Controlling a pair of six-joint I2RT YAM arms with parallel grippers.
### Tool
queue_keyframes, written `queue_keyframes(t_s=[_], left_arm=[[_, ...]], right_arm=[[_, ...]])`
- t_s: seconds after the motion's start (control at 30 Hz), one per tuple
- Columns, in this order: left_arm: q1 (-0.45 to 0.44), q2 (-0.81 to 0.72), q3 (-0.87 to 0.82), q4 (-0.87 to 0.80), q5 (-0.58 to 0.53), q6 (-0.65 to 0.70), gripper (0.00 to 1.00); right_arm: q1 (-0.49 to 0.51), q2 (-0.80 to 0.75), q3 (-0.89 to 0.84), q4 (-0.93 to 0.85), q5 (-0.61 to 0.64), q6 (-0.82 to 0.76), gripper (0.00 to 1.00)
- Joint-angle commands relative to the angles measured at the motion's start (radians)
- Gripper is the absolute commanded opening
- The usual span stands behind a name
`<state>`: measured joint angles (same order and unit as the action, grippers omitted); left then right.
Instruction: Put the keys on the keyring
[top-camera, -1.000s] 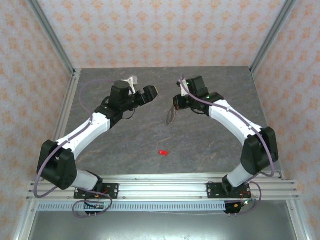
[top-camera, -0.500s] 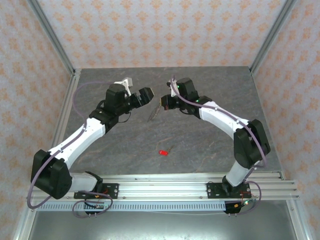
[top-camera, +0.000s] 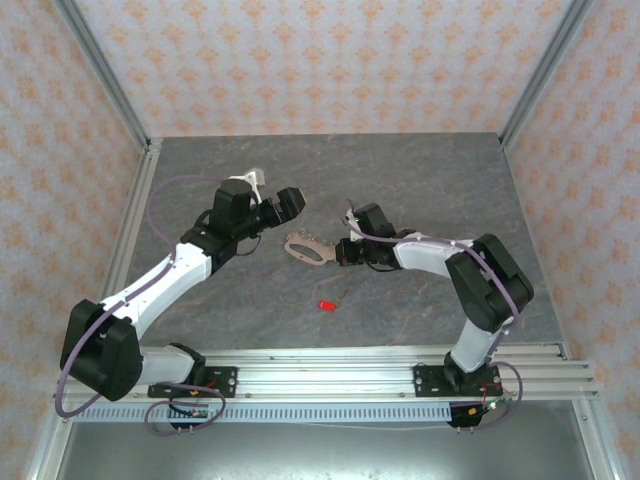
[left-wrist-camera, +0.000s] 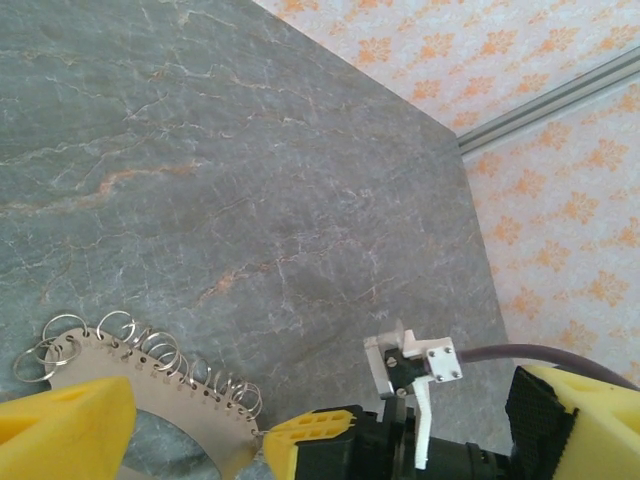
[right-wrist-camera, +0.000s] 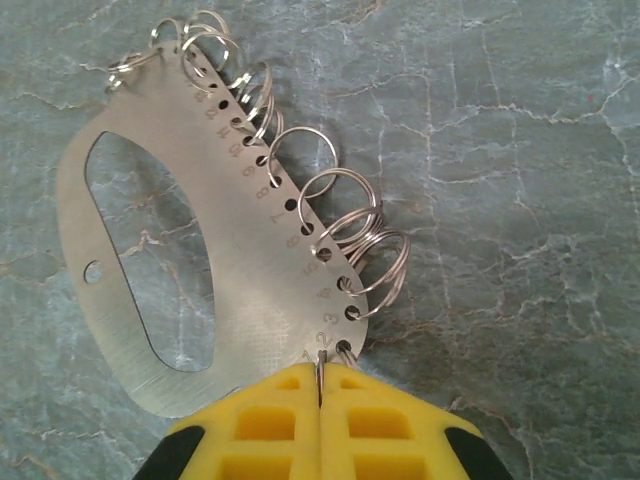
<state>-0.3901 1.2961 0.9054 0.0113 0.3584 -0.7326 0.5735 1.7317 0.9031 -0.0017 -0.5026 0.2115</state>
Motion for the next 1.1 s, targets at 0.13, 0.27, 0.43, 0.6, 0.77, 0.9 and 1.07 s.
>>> queue_keyframes(t_s=[0.13,0.27,0.43,0.6,0.77,0.9,1.07], left_arm=[[-0.002,-0.017,-0.029,0.070,-0.007,-0.006,0.97],[-0.004,-0.021,-0.036,0.075,-0.002,-0.010,0.98],[-0.004,-0.024,-0.034,0.081,0.002,-0.012,0.98],[-0.004,-0.030,-0.039,0.091,0.001,-0.014,0.98],[-0.004,-0.023,-0.042,0.098,0.001,-0.013,0.98],[-0.004,-0.014,-0.041,0.107,0.002,-0.014,0.98],[-0.004,-0.004,-0.037,0.111,0.004,-0.015,0.98]], right_arm=[[0.006,0.020,-0.008,0.028,0.047,0.026,0.04],[0.006,-0.010,-0.011,0.011,0.063,0.044,0.18],[0.006,-0.087,-0.025,-0.015,0.098,0.082,0.25],[0.006,-0.159,-0.064,-0.041,0.147,0.136,0.26],[0.024,-0.180,-0.107,-0.039,0.164,0.174,0.26],[0.043,-0.156,-0.119,-0.017,0.167,0.190,0.27],[0.048,-0.120,-0.094,-0.003,0.159,0.198,0.27]])
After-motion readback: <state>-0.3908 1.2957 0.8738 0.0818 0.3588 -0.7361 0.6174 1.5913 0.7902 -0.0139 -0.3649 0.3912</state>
